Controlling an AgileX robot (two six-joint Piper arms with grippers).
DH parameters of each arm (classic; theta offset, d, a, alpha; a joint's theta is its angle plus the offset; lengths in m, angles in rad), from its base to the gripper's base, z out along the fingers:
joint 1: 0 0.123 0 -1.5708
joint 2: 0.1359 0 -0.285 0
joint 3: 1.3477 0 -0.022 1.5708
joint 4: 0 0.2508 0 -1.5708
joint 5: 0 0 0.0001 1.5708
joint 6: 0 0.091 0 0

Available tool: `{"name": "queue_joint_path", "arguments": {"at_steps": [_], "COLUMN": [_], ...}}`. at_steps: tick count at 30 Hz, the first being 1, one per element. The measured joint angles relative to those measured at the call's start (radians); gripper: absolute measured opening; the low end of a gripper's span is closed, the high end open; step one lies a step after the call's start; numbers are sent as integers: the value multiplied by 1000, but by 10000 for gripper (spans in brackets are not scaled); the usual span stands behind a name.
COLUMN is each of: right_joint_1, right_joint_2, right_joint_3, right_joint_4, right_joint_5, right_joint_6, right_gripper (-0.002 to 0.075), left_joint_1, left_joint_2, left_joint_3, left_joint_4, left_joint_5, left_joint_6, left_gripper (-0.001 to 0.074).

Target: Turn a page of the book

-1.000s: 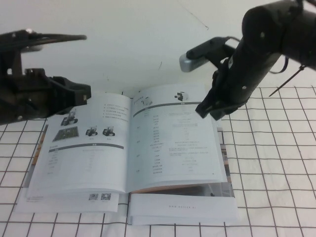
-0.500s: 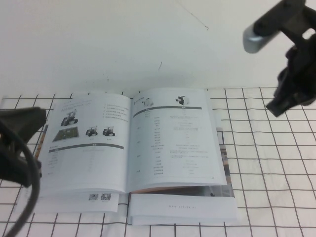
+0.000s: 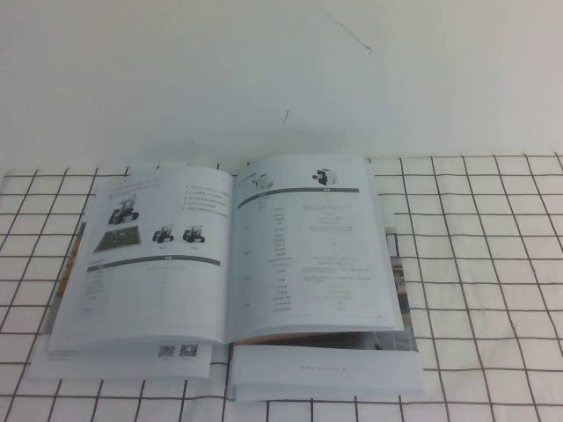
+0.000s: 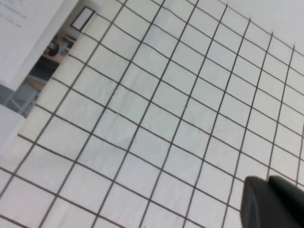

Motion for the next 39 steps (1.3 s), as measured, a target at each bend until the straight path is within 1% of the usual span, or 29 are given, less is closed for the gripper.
{"name": "queue_joint_path", "arguments": {"at_steps": [5, 9, 14, 23, 39], "right_joint_1": [0, 0, 0, 0, 0], "right_joint_2": [-193, -312, -384, -386, -386], "right_joint_3": [173, 277, 354, 381, 381], "right_joint_4": [0, 22, 61, 86, 86], "right_joint_5": [-114, -204, -213, -90, -80], "right_joint_6": [94, 115, 119, 121, 121], "right_gripper": [21, 21, 21, 21, 21], "left_joint_1": [0, 0, 0, 0, 0], "left_joint_2": [-36, -36, -36, -40, -43], "left_joint_3": [58, 62, 66, 66, 67], "left_joint_4": [-8, -13, -16, -16, -21], "left_joint_5": [-88, -126, -129, -42, 133], "left_joint_6": [4, 6, 7, 11, 11], "left_gripper": [-2, -2, -2, -2, -2]}}
